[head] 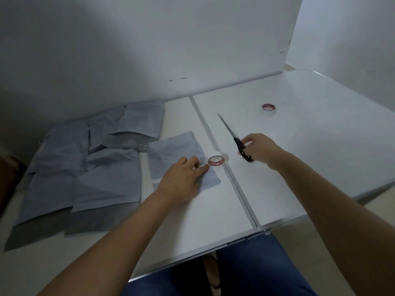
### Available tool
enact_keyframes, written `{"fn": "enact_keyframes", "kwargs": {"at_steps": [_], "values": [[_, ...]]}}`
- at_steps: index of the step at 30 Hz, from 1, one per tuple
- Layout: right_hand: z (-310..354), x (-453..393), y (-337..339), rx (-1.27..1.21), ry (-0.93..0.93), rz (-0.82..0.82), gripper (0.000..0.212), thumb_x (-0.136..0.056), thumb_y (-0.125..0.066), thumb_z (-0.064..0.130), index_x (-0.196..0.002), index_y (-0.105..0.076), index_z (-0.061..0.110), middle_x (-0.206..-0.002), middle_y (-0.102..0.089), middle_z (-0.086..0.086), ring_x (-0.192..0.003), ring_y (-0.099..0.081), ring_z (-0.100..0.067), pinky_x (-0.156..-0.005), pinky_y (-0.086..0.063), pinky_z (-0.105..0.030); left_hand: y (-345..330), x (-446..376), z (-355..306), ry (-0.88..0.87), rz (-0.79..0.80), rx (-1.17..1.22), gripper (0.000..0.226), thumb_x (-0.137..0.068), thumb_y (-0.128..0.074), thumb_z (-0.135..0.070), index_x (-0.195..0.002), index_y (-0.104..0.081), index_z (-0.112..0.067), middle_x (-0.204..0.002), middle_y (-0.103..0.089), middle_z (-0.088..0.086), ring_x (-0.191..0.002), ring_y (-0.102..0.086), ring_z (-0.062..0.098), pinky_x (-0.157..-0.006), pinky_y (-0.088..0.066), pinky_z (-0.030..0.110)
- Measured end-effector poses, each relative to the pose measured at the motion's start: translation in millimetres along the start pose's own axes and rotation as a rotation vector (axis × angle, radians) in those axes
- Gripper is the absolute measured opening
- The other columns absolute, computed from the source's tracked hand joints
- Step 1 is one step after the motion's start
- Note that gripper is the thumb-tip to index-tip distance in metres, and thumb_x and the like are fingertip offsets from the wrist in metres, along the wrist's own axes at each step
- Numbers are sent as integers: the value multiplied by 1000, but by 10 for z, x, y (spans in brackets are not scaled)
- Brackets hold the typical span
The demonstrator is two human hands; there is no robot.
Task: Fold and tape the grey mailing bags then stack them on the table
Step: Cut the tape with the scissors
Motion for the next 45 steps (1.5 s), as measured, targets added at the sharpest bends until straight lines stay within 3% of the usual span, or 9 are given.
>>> {"fn": "enact_keyframes", "kwargs": {"at_steps": [2,7,14,21,26,34,38,41,45], "values": [[40,101,-37,-201,-1,81,18,-86,-69,14,-102,-70,5,-87,-73,-8,-70,-66,-17,-78,-56,-35,3,-27,-46,12,-2,-13,66,-77,-22,-36,-131,-58,-20,-105,-55,4,-82,-48,25,-61,-48,36],[153,466,-59,-354,24,212,34,-82,-73,40,-97,-72,10,-70,-67,-3,-64,-60,-12,-76,-48,-31,-17,-19,-44,38,13,-15,68,-79,-18,-37,-135,-55,-22,-110,-54,3,-86,-48,26,-67,-48,38],[13,964,-195,-37,-83,663,40,-91,-59,47,-102,-68,10,-61,-56,3,-53,-50,-10,-58,-38,-22,-3,40,-1,18,-6,-17,62,-83,-21,-35,-131,-58,-22,-108,-56,4,-84,-49,28,-64,-48,37],[-157,840,-244,-28,-242,455,54,-86,-64,50,-108,-67,1,-74,-60,-8,-62,-53,-17,-71,-41,-29,-8,46,-21,56,8,-20,55,-82,-38,-28,-134,-55,-21,-112,-54,4,-88,-47,27,-67,-42,35],[-124,785,-261,9,-249,399,56,-84,-66,51,-108,-66,1,-76,-62,-8,-63,-53,-16,-61,-39,-23,10,32,-48,73,35,-57,58,-84,-43,-28,-142,-45,-26,-119,-48,2,-94,-44,25,-72,-40,33],[-132,879,-163,214,-126,418,45,-86,-62,53,-96,-67,9,-73,-65,-2,-64,-58,-14,-59,-40,-22,21,7,-70,98,61,-73,61,-86,-46,-25,-146,-36,-31,-121,-44,-1,-100,-42,24,-74,-42,33],[-91,807,-100,64,-7,222,36,-80,-70,51,-93,-67,17,-79,-68,0,-70,-61,-12,-64,-44,-24,11,6,-69,109,62,-68,59,-87,-45,-27,-146,-35,-30,-122,-43,-2,-101,-41,22,-79,-43,34],[-104,707,-117,173,26,116,32,-76,-74,50,-93,-68,23,-82,-68,2,-79,-61,-13,-65,-44,-24,10,3,-67,111,58,-63,58,-88,-44,-28,-146,-35,-29,-123,-42,-2,-101,-41,22,-78,-42,33],[-114,692,35,131,-68,333,23,-82,-73,36,-91,-71,16,-76,-71,1,-65,-61,-10,-63,-42,-23,20,-9,-74,116,54,-52,56,-90,-44,-28,-146,-36,-29,-124,-42,-2,-104,-41,22,-77,-39,32]]}}
Point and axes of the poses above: each hand's wrist, its own x-axis away from the middle knuckle, its own y-axis out of the back of the hand, z = x × y, the point moved 5 cm from there along -x, towards the middle knuckle
